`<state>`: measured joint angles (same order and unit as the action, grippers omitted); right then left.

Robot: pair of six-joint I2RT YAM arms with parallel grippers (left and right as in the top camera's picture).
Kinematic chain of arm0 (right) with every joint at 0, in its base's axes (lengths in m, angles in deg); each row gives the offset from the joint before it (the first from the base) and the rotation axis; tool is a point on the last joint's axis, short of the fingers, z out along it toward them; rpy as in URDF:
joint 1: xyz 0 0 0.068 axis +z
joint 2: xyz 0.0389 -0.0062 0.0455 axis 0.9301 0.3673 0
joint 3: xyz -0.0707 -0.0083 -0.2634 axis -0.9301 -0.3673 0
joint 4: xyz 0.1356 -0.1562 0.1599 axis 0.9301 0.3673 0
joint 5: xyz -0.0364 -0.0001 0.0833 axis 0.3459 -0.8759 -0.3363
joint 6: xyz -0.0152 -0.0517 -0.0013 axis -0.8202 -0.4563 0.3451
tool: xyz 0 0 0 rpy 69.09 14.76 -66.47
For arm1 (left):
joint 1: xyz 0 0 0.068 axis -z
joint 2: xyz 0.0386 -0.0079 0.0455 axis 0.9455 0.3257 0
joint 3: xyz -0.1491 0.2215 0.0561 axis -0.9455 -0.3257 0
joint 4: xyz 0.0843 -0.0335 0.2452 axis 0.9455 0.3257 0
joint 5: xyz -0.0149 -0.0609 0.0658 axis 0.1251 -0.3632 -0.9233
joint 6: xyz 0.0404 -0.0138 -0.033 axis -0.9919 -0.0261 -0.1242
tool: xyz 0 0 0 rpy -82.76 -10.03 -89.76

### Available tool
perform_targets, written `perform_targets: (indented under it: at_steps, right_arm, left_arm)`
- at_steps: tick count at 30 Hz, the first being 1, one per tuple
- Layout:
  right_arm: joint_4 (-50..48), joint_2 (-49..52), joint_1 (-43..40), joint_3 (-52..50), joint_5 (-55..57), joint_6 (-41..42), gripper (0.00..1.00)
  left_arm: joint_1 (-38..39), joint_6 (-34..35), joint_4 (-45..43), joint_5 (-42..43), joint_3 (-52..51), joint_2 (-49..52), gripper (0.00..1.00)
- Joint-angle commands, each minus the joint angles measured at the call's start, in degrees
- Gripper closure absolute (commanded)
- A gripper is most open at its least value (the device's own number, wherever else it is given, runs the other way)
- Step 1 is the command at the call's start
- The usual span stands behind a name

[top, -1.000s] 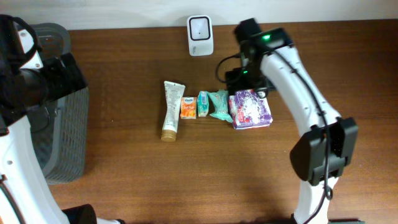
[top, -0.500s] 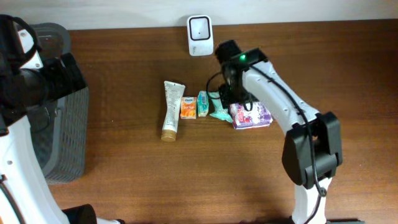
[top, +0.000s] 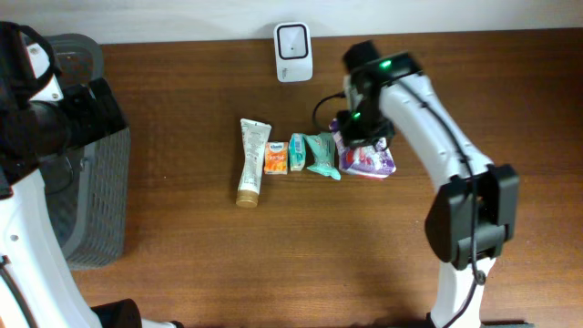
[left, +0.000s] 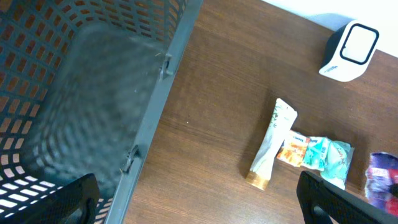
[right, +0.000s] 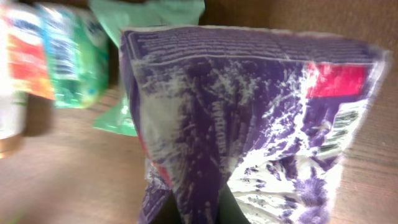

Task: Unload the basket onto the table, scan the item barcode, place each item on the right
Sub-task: 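Lift the pink tissue pack to the white scanner with the right gripper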

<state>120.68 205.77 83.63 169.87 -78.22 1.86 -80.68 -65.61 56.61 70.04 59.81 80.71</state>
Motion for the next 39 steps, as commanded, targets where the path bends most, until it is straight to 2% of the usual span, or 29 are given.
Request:
perform_targets:
  at_steps: [1, 3, 5, 6, 7, 9, 11, 13, 14, 16, 18, 21, 23, 25, 28, 30, 34, 35, 36, 37, 38, 39]
  right_arm:
    - [2.0, -0.8, -7.9, -0.7, -24.8, -12.9, 0.96]
    - [1.6, -0.7, -13.8, -7.5, -37.7, -19.5, 0.96]
    - [-2.3, -0.7, -18.6, -15.6, -38.9, -20.0, 0.96]
    - [-2.7, -0.7, -21.2, -17.4, -35.9, -19.9, 0.95]
    - [-2.0, -0.8, -24.4, -16.9, -28.9, -17.2, 0.77]
    - [1.9, -0.8, -28.8, -12.9, -23.9, -16.3, 0.57]
    - [6.9, -0.8, -31.1, -7.4, -22.5, -16.3, 0.31]
    - [7.8, -0.8, -30.8, -6.3, -22.5, -17.3, 0.13]
    - [7.6, -0.7, -30.0, -6.7, -21.9, -19.3, 0.08]
    - [7.7, -0.7, -29.0, -6.8, -21.3, -19.3, 0.09]
    - [8.3, -0.8, -27.4, -6.7, -21.3, -19.3, 0.14]
    - [11.6, -2.0, -24.3, -1.0, -20.2, -18.6, 0.15]
    - [13.3, -4.8, -19.8, 3.3, -10.9, -14.8, 0.00]
    - [13.0, -5.0, -13.6, 2.7, -0.5, -9.2, 0.01]
    - [8.0, -4.9, -5.2, -1.8, 5.4, -3.6, 0.01]
    - [5.3, -4.9, -3.1, -5.2, 11.8, 0.9, 0.01]
    - [-2.8, -4.9, -2.7, -15.4, 11.7, 0.9, 0.01]
    - [-4.6, -4.9, -2.7, -17.3, 11.7, 0.9, 0.07]
    - [-6.1, -4.9, -2.7, -18.7, 11.6, 0.9, 0.43]
    - [-6.3, -4.9, -2.7, -18.8, 10.9, 0.9, 0.69]
    - [-6.1, -4.9, -2.8, -18.0, 8.1, 0.9, 0.88]
    - [-6.2, -4.9, -2.9, -17.0, 5.7, 0.9, 0.96]
  left_arm:
    - [-0.2, -0.7, 0.0, -0.2, 0.1, -0.2, 0.01]
    - [-0.2, -0.7, 0.0, -0.2, 0.1, -0.2, 0.01]
    - [-0.2, -0.7, 0.0, -0.2, 0.1, -0.2, 0.01]
    - [-0.2, -0.7, 0.0, -0.2, 0.1, -0.2, 0.01]
    - [-0.2, -0.7, 0.0, -0.2, 0.1, -0.2, 0.01]
    - [-0.2, -0.7, 0.0, -0.2, 0.1, -0.2, 0.01]
    - [-0.2, -0.7, 0.0, -0.2, 0.1, -0.2, 0.01]
    - [-0.2, -0.7, 0.0, -0.2, 0.1, -0.2, 0.01]
    - [-0.2, -0.7, 0.0, -0.2, 0.1, -0.2, 0.01]
    - [-0.2, -0.7, 0.0, -0.2, 0.1, -0.2, 0.01]
    - [-0.2, -0.7, 0.0, -0.2, 0.1, -0.2, 0.01]
    - [-0.2, -0.7, 0.0, -0.2, 0.1, -0.2, 0.01]
    - [-0.2, -0.7, 0.0, -0.2, 0.1, -0.2, 0.01]
    - [-0.2, -0.7, 0.0, -0.2, 0.1, -0.2, 0.01]
    - [-0.2, -0.7, 0.0, -0.2, 0.1, -0.2, 0.01]
    - [-0.2, -0.7, 0.0, -0.2, 0.1, -0.2, 0.01]
    - [-0.2, -0.7, 0.0, -0.2, 0.1, -0.2, 0.01]
    - [-0.2, -0.7, 0.0, -0.2, 0.1, -0.2, 0.01]
    - [-0.2, -0.7, 0.0, -0.2, 0.1, -0.2, 0.01]
    - [-0.2, -0.7, 0.0, -0.2, 0.1, -0.2, 0.01]
    - [-0.2, -0.7, 0.0, -0.2, 0.1, -0.2, 0.01]
    - [-0.2, -0.7, 0.0, -0.2, 0.1, -0.2, 0.01]
